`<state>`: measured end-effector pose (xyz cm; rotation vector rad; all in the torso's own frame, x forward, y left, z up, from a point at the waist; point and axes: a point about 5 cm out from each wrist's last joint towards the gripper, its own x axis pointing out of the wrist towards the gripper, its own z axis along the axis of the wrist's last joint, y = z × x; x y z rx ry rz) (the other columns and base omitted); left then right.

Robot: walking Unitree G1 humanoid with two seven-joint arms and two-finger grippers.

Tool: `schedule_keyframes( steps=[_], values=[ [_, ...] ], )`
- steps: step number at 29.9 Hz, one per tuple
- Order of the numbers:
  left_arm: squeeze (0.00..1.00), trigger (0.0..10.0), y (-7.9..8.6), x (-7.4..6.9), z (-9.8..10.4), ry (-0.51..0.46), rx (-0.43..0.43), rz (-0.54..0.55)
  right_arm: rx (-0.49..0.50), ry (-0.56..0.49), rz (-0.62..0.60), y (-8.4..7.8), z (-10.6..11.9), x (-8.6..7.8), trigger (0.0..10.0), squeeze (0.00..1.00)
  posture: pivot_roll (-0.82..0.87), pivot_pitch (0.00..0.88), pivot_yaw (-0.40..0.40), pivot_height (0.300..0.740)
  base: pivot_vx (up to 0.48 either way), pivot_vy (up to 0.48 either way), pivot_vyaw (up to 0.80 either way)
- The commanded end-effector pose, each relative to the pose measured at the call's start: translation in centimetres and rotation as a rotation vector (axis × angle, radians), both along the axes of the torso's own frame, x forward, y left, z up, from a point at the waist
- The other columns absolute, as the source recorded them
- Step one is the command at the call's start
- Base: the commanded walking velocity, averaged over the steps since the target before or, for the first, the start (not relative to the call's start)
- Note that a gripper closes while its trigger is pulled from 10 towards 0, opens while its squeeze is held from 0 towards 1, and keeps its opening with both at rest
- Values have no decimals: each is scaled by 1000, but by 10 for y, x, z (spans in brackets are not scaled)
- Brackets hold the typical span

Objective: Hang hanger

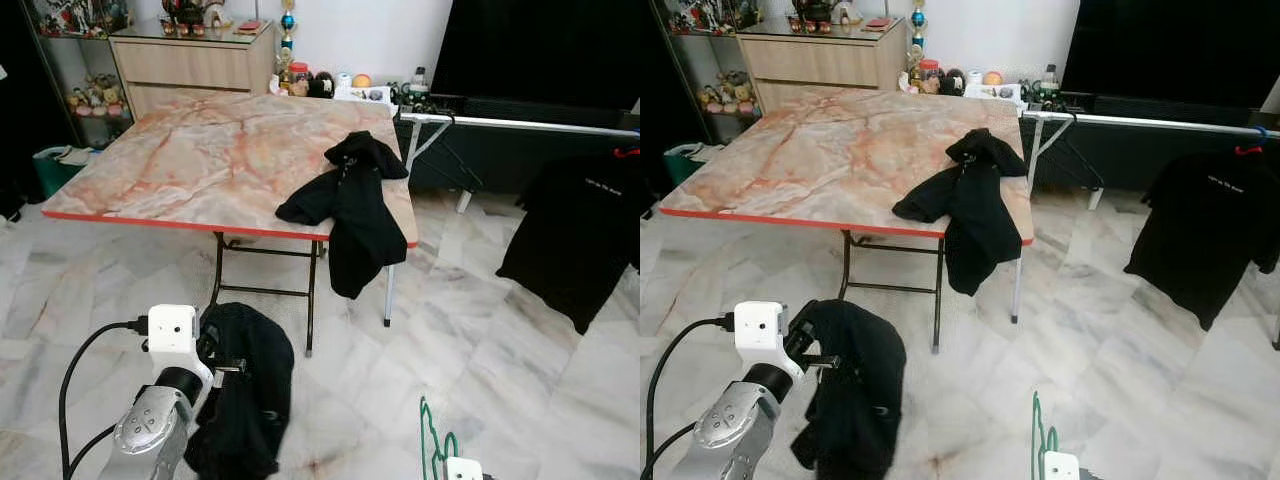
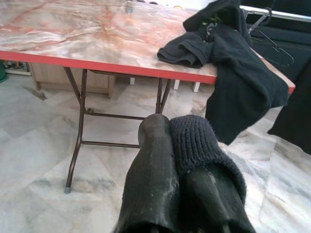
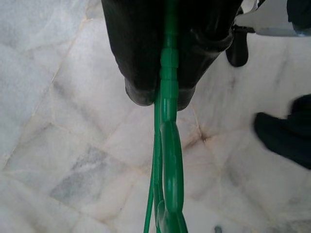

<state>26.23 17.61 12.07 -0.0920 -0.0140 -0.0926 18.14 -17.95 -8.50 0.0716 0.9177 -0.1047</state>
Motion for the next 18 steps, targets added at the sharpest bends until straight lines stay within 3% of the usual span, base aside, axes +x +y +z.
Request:
schedule_keyframes(
  steps=[1, 8, 15, 18],
  values=[
    [0, 10000, -2, 0, 9, -38, 11, -13, 2, -1, -13, -1, 1, 2, 10000, 0, 191, 0, -37, 740, 341, 0, 0],
    [0, 10000, -2, 0, 10, -41, 13, -16, 5, 1, -26, -1, 1, 1, 10000, 0, 194, 0, -38, 740, 364, 0, -607],
    [0, 10000, 0, 1, 15, -54, 14, -11, 2, -3, -18, -1, 1, 2, 10000, 0, 198, 0, -39, 740, 367, 0, 0],
    [0, 10000, 9, 8, 28, -95, 27, 4, 2, -4, -10, 0, 1, 3, 10000, 0, 202, 0, -39, 740, 366, 0, 0]
  ],
)
